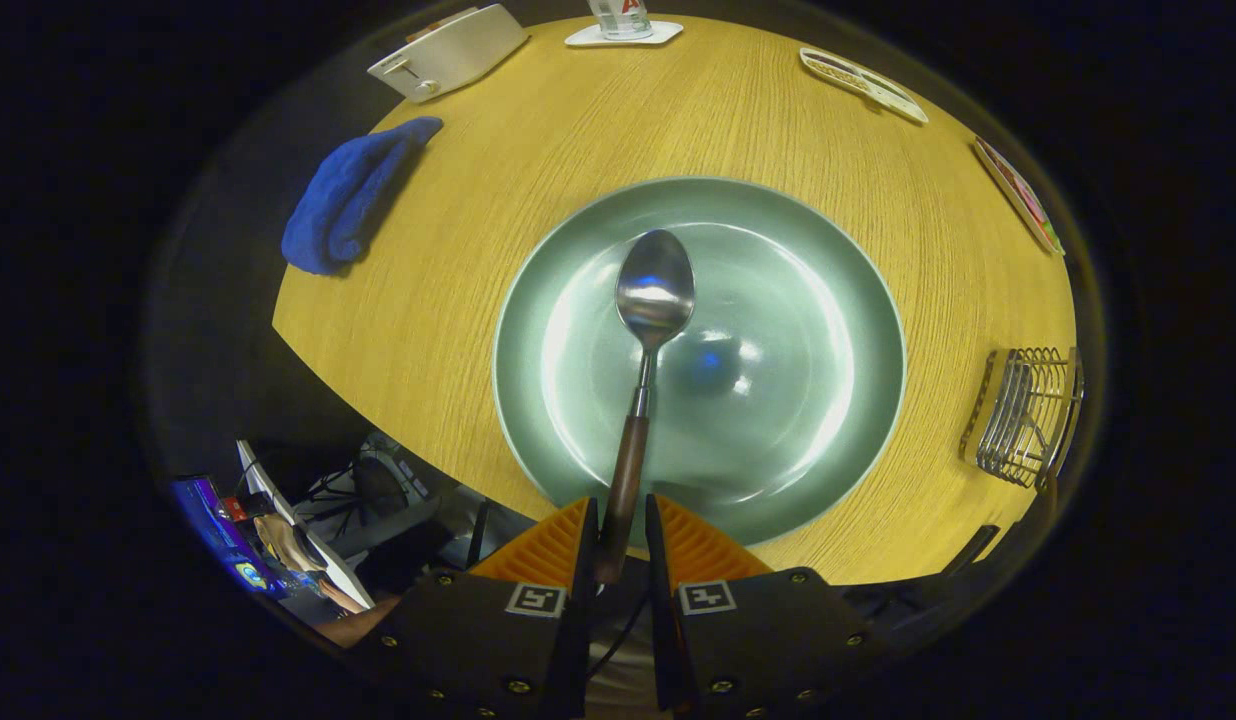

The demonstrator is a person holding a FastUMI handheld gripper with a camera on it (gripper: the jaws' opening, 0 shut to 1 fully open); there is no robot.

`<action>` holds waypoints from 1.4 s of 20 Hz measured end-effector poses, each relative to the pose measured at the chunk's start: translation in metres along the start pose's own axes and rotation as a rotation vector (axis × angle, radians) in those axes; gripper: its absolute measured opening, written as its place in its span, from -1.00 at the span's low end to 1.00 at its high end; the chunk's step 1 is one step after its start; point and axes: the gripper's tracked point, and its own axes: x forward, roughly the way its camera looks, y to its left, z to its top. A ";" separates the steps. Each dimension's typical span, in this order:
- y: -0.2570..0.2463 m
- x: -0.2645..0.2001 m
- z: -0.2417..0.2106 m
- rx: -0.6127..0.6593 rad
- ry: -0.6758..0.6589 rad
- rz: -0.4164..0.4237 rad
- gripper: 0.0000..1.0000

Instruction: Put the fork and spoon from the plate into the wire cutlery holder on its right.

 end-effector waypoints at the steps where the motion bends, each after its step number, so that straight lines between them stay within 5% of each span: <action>1: -0.001 0.000 0.001 0.002 0.000 0.003 -0.46; 16: -0.032 0.013 -0.008 -0.038 0.015 -0.074 -0.46; 18: -0.035 0.009 -0.008 -0.071 0.013 -0.074 -0.54; 20: -0.042 0.012 -0.008 -0.115 0.011 -0.101 -0.84; 28: -0.052 -0.024 0.000 -0.228 0.015 -0.076 -0.85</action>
